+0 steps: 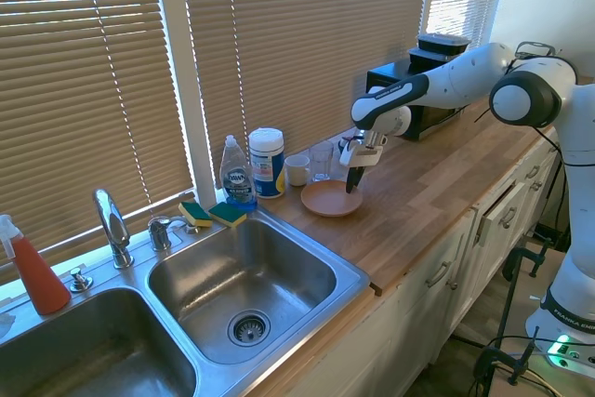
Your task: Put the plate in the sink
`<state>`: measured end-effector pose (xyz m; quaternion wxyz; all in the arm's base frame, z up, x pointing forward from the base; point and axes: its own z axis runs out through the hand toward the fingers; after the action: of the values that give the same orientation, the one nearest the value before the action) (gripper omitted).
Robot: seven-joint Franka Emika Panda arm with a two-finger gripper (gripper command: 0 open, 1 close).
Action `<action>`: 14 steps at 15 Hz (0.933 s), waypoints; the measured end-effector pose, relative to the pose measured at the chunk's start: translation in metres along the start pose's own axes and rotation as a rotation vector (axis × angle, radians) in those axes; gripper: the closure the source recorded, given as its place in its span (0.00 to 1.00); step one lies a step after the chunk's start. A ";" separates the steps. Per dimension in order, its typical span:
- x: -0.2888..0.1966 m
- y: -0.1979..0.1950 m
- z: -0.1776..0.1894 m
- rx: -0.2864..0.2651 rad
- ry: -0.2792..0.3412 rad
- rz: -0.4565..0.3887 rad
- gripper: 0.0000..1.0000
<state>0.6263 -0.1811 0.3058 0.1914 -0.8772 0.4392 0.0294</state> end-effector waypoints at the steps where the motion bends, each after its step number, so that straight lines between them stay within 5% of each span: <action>1: 0.001 0.001 -0.001 0.015 -0.010 -0.004 1.00; 6: -0.003 0.005 0.003 0.053 -0.088 -0.046 1.00; 14: -0.039 -0.028 -0.022 0.085 -0.090 -0.125 1.00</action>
<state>0.6219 -0.1440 0.3436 0.2494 -0.8918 0.3755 0.0380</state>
